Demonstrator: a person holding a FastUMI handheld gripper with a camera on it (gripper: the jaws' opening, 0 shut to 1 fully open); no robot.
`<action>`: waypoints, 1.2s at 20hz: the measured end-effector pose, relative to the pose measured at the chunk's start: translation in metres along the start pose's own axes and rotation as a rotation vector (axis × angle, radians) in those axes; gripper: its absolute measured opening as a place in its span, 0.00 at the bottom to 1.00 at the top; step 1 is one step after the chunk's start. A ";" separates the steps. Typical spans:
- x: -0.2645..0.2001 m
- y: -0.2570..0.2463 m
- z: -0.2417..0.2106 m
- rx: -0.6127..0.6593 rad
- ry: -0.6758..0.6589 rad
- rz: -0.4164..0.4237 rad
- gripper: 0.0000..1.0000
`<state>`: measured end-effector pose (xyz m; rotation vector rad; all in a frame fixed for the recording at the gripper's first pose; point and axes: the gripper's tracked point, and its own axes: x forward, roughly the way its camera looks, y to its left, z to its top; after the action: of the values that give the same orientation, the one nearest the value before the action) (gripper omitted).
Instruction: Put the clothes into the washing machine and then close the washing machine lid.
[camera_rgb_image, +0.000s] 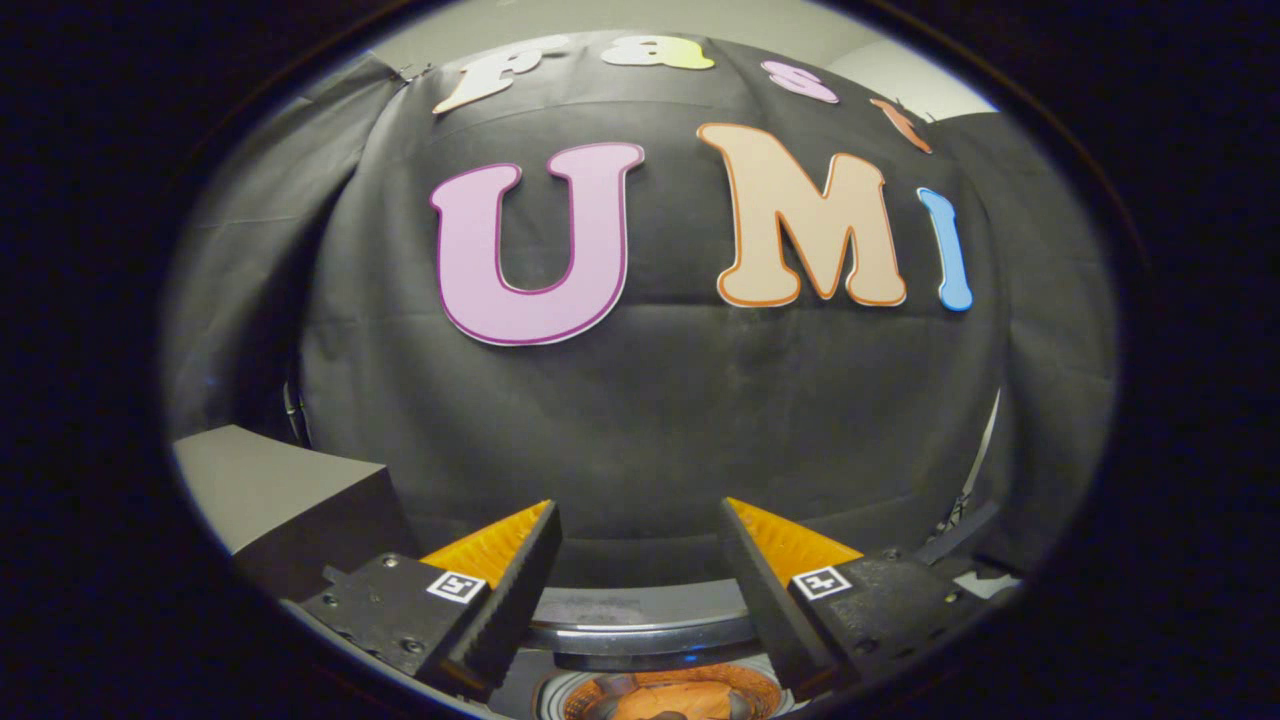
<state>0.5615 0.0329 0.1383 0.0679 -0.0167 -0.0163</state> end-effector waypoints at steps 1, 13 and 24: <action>0.000 0.000 -0.001 0.001 0.007 -0.002 0.96; -0.023 0.001 -0.079 -0.072 0.313 0.014 0.96; -0.072 0.022 -0.171 -0.197 0.408 0.038 0.93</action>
<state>0.4932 0.0673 -0.0320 -0.1271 0.3906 0.0337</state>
